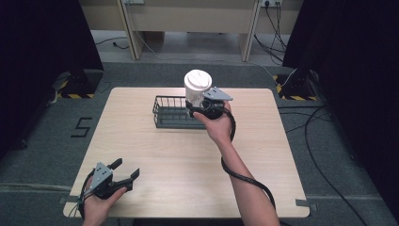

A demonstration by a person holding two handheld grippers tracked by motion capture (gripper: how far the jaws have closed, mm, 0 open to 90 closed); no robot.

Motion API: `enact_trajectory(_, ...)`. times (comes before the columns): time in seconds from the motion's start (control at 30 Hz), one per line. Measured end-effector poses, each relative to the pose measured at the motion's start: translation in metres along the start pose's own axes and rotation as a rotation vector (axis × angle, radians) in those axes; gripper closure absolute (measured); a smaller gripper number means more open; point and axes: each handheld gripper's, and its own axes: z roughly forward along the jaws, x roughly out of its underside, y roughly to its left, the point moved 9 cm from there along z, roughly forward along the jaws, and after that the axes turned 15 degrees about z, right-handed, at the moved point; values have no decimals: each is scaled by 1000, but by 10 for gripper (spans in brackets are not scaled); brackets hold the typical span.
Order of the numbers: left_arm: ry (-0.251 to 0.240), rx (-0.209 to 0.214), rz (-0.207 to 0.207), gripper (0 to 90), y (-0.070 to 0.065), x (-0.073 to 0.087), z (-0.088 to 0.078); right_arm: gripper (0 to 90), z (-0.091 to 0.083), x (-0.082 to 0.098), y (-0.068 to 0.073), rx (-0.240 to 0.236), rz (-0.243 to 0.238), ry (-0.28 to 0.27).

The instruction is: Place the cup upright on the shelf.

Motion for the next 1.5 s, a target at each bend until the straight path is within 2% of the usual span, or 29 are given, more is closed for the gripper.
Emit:
enact_trajectory(0.57, -3, 3, 1, 174, 0, -1, 0, 185, 22, -11, 1, 15, 3, 2)
enact_trajectory(1.17, -4, 4, -3, 175, 0, 0, 0, 186, 37, -9, -6, 35, 33, 14)
enact_trajectory(1.5, -4, 4, -1, 175, 0, 0, 0, 185, 47, -3, -11, 52, 28, 37)
